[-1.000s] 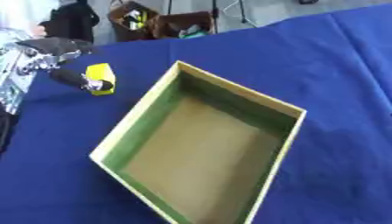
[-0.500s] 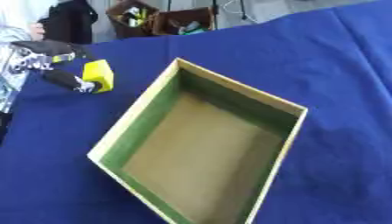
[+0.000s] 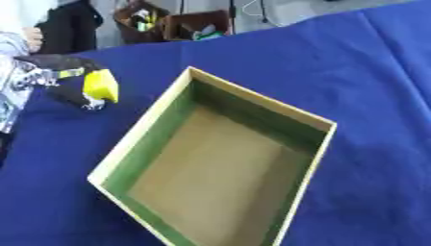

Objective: Pick up objects on the table and place them in the box.

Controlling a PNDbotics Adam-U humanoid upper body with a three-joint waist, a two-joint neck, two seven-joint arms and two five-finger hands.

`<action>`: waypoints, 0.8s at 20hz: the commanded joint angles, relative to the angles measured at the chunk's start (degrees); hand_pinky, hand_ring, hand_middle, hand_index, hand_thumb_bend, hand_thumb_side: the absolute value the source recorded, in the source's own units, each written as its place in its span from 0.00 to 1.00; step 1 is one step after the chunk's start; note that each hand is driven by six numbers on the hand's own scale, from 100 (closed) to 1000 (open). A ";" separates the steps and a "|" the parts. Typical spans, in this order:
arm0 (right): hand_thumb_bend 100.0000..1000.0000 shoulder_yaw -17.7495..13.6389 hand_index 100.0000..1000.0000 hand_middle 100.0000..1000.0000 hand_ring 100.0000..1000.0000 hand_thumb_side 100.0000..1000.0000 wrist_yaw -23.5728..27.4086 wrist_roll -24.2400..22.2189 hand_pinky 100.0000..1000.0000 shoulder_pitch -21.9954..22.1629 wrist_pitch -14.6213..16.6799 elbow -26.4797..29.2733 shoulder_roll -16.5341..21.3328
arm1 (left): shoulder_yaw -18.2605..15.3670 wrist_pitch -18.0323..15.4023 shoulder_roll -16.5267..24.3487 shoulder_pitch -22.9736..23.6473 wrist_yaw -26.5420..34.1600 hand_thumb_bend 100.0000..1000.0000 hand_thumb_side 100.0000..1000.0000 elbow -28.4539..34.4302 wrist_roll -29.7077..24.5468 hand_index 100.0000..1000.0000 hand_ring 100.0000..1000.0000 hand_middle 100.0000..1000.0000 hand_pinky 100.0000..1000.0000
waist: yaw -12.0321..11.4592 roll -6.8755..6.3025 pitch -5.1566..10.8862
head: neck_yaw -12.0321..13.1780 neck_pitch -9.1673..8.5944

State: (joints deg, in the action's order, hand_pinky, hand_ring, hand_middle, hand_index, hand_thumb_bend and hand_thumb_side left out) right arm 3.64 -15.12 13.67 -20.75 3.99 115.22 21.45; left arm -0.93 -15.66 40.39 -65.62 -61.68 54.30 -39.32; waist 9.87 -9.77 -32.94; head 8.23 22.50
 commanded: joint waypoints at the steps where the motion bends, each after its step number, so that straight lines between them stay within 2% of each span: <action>1: 0.00 0.15 0.70 0.53 0.61 0.36 -0.94 0.12 0.71 0.21 -0.47 -0.63 0.66 | -0.09 -0.58 2.31 -1.00 0.97 0.48 0.76 1.26 -0.12 1.00 0.94 1.00 0.82 | -0.22 -0.20 0.79 | 0.32 -0.45; 5: 0.00 0.05 0.70 0.53 0.61 0.36 -0.99 0.45 0.71 0.12 -0.63 -0.63 0.66 | 0.20 -0.40 2.27 -0.93 0.98 0.41 0.71 1.11 -0.73 1.00 0.89 0.92 0.77 | -0.18 -0.21 0.70 | 0.38 -0.43; 7: 0.00 0.03 0.70 0.53 0.61 0.36 -0.97 0.56 0.70 0.15 -0.69 -0.63 0.64 | 0.26 -0.28 2.24 -0.90 0.60 0.31 0.65 1.02 -0.85 0.99 0.82 0.83 0.70 | -0.17 -0.22 0.69 | 0.42 -0.37; 8: 0.00 0.03 0.70 0.53 0.61 0.36 -0.96 0.58 0.70 0.14 -0.70 -0.63 0.64 | 0.28 -0.21 2.21 -0.90 0.40 0.30 0.64 0.95 -0.90 0.99 0.81 0.82 0.69 | -0.17 -0.23 0.69 | 0.44 -0.35; 9: 0.00 0.03 0.70 0.53 0.61 0.36 -0.95 0.60 0.70 0.12 -0.68 -0.63 0.64 | 0.29 -0.13 2.20 -0.92 0.23 0.14 0.54 0.89 -0.90 0.93 0.71 0.73 0.58 | -0.16 -0.22 0.69 | 0.42 -0.36; 11: 0.00 -0.02 0.70 0.53 0.61 0.36 -0.91 0.67 0.70 0.10 -0.62 -0.63 0.66 | 0.30 0.20 2.17 -0.98 -0.20 0.02 0.45 0.80 -0.67 0.89 0.61 0.68 0.50 | -0.16 -0.19 0.68 | 0.41 -0.37; 14: 0.00 -0.04 0.70 0.53 0.61 0.36 -0.88 0.71 0.70 0.14 -0.65 -0.63 0.65 | 0.31 0.79 1.99 -1.08 -0.13 0.00 0.35 0.60 -0.04 0.83 0.47 0.61 0.38 | -0.16 -0.22 0.66 | 0.46 -0.22; 16: 0.00 -0.05 0.70 0.53 0.61 0.36 -0.85 0.72 0.70 0.12 -0.62 -0.63 0.64 | 0.26 1.23 1.95 -1.09 0.19 0.00 0.30 0.40 0.42 0.81 0.42 0.58 0.30 | -0.13 -0.21 0.64 | 0.49 -0.20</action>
State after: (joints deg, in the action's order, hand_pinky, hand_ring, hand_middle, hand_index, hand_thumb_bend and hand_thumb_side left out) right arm 3.65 -15.47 14.25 -20.75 3.36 115.51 21.46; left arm -0.90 -14.87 40.39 -66.26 -61.16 54.90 -39.04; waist 9.90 -9.80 -33.16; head 8.46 22.54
